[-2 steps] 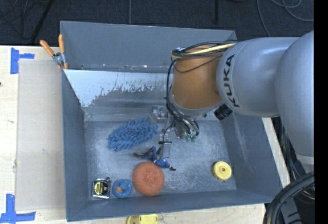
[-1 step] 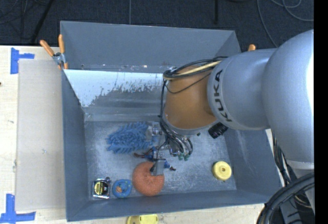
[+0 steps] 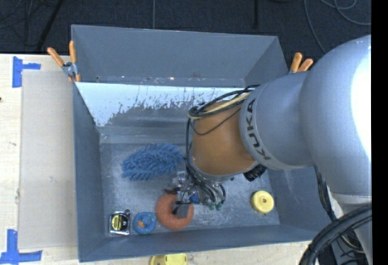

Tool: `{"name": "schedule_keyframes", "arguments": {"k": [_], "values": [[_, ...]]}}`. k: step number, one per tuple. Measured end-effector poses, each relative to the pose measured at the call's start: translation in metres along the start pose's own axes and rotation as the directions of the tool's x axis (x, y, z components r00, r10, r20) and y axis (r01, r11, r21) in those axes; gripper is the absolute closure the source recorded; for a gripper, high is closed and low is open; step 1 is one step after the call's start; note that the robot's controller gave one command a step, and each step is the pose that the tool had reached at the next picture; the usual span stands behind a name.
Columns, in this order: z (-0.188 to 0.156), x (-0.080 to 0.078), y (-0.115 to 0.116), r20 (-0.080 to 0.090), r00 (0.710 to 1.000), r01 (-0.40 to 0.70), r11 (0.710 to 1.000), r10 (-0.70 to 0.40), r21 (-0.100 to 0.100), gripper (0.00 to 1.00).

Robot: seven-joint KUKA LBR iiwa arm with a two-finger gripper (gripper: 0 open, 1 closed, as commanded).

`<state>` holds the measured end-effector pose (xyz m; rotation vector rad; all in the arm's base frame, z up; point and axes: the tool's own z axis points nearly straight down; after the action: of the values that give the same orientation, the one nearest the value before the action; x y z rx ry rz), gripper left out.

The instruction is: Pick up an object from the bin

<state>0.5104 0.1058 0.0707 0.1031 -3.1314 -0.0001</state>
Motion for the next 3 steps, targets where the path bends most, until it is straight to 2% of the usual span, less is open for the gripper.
{"name": "schedule_keyframes", "arguments": {"k": [1, 2, 3], "values": [[0.000, 0.000, 0.000, 0.000, 1.000, -0.001, 1.000, 0.001, 0.000, 1.00], [-0.038, 0.017, 0.004, -0.002, 1.000, -0.003, 1.000, 0.003, 0.002, 1.00], [-0.063, 0.008, 0.011, 0.016, 1.000, -0.003, 1.000, 0.003, -0.002, 1.00]]}}
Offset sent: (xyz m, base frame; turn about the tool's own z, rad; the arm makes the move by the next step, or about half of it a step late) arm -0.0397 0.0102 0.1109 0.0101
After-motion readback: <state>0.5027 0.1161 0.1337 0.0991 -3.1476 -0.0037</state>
